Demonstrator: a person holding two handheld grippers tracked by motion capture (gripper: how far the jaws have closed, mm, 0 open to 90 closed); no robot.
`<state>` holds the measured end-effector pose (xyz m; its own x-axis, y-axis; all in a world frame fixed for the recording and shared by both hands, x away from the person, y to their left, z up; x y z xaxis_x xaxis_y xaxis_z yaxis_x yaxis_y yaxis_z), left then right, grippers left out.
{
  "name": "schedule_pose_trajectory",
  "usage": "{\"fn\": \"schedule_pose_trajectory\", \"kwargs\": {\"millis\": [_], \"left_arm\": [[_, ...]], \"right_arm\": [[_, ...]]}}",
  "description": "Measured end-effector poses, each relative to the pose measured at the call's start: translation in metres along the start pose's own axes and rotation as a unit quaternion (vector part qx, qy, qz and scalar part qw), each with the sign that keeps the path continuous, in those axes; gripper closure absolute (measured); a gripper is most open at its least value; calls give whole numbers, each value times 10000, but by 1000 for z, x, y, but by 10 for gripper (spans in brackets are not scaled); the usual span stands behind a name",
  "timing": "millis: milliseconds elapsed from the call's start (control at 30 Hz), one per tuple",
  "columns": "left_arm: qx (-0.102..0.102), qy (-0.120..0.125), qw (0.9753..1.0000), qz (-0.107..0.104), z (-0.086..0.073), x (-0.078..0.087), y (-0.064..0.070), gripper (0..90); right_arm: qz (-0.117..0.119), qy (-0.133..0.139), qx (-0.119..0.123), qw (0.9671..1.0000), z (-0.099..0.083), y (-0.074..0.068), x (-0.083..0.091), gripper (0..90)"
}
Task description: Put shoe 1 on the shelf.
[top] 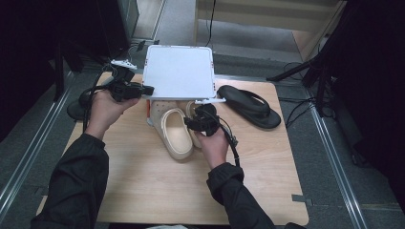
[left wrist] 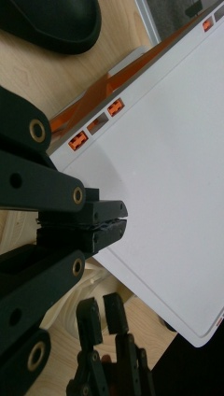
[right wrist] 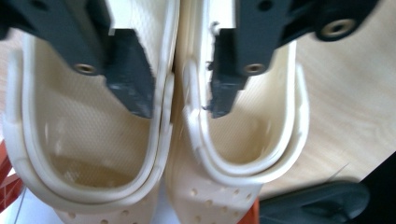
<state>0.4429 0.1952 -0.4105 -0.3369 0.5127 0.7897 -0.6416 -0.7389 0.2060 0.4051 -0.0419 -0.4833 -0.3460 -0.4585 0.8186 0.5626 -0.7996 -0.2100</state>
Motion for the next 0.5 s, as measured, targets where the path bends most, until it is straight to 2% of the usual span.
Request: {"fn": "schedule_pose_trajectory", "kwargs": {"millis": [167,267,333,500], "left_arm": [[4,0,10000,4,0,0,0,897],[6,-5,10000,8,0,0,0,897],[6,-1,10000,17,0,0,0,897],[24,3,10000,19,0,0,1,897]], "right_arm": [[190,147,70,9997,-14,-1,17,807],[338,189,125,9992,-26,-2,23,875],[433,179,156,9988,-34,-4,25,900],[602,205,250,9977,-51,-11,28,900]]}}
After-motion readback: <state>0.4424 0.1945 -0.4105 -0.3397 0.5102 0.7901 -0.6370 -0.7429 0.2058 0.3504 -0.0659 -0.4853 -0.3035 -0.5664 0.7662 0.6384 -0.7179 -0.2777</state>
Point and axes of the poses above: each handheld gripper's, and its own axes: x roughly backward along the jaws, z roughly out of its top, y roughly to its right, the point moved 4 cm from there along -x, roughly forward along the jaws, and after that the axes turned 15 degrees about -y, right-handed, at the moved point
